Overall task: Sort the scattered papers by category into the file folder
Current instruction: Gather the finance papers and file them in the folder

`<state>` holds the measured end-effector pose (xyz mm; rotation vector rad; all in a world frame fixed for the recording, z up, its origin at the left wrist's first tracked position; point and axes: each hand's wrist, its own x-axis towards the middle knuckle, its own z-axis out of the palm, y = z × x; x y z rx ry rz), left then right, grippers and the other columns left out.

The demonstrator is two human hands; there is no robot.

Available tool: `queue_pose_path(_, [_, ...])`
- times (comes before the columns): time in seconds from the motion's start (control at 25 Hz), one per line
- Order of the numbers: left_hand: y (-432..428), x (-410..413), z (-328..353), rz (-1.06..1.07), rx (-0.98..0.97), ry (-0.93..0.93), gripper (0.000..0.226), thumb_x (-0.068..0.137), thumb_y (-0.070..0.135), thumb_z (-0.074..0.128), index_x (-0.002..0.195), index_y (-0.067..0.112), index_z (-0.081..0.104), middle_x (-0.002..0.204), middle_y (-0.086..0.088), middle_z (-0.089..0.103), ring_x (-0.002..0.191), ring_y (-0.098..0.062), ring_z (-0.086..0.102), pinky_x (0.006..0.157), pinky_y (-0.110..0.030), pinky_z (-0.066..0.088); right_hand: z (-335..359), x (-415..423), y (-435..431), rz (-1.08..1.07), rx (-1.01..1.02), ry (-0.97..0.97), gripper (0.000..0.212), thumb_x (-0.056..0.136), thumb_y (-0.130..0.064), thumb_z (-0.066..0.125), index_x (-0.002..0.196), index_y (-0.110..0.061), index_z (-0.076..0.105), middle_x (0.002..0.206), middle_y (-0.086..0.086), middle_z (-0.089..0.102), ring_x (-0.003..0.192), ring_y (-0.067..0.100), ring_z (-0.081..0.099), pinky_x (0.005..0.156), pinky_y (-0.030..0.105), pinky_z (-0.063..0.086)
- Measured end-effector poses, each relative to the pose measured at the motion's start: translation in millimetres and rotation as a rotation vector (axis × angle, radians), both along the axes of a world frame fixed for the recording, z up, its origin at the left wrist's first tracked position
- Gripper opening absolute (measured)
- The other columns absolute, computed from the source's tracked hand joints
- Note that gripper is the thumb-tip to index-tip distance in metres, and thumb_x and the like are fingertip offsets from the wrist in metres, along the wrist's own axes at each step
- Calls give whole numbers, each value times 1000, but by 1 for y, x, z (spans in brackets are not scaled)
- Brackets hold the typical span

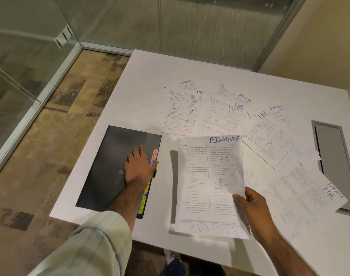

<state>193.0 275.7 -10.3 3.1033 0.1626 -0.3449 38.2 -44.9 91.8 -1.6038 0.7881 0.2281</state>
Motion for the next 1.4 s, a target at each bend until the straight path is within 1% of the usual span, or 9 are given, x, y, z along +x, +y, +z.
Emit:
queue_pose_path(0.16, [-6,4,1,15,17,22,80,94,67,47,150,11,34,138,-15,50,121,-32,57,88,-42,56,-5,-4,1,-8,7,16,18,96,-1,61,103,-12,73,97,4,80,88,25,77,80,40,59])
queue_pose_path(0.28, [-13,8,5,-36,-7,50,50,99,48,53,131,10,46,126,-16,55,109,-35,62,79,-40,57,-9,-6,2,-16,11,21,18,96,-1,61,104,-12,73,97,3,80,88,25,77,80,40,59])
queue_pose_path(0.44, [-19,13,9,-133,42,129,37,95,22,65,126,9,52,125,-13,56,105,-34,65,82,-39,59,-17,-6,7,-18,-8,44,16,96,-3,62,102,-12,73,98,4,80,89,26,76,83,46,61])
queue_pose_path(0.64, [-15,23,19,-47,-132,107,22,101,21,52,116,10,64,129,-11,53,109,-28,58,88,-40,54,-21,3,20,-47,-52,32,15,94,-6,62,96,-17,73,93,0,79,88,26,76,83,49,61])
queue_pose_path(0.8, [1,31,44,-10,-343,90,25,101,28,58,79,15,58,109,-5,55,81,-16,62,68,-33,55,-16,21,45,-124,-67,-62,14,95,-7,60,96,-15,72,92,4,77,87,25,74,78,41,61])
queue_pose_path(0.92, [6,35,62,13,-434,87,25,99,27,62,78,14,59,108,-1,53,76,-13,62,67,-32,58,-9,36,69,-149,-114,-141,11,95,-6,59,93,-11,69,86,5,73,76,19,68,61,18,55])
queue_pose_path(1.0, [7,37,70,16,-428,84,21,98,26,62,80,15,59,110,1,51,75,-11,59,65,-25,52,-5,44,85,-159,-149,-167,11,95,-5,58,90,-9,67,81,3,70,71,14,64,53,10,47])
queue_pose_path(1.2, [9,39,77,31,-423,45,21,98,25,63,79,18,57,109,2,52,76,-14,60,65,-24,52,-13,45,122,-113,-188,-137,18,97,-4,54,82,-12,61,75,-3,64,67,10,59,51,8,44])
queue_pose_path(1.4, [14,37,77,71,-468,9,19,97,25,64,81,17,58,96,3,56,73,-14,59,65,-24,53,-22,37,155,-29,-244,-123,15,101,-10,50,90,-14,60,78,-12,61,68,3,59,52,10,45])
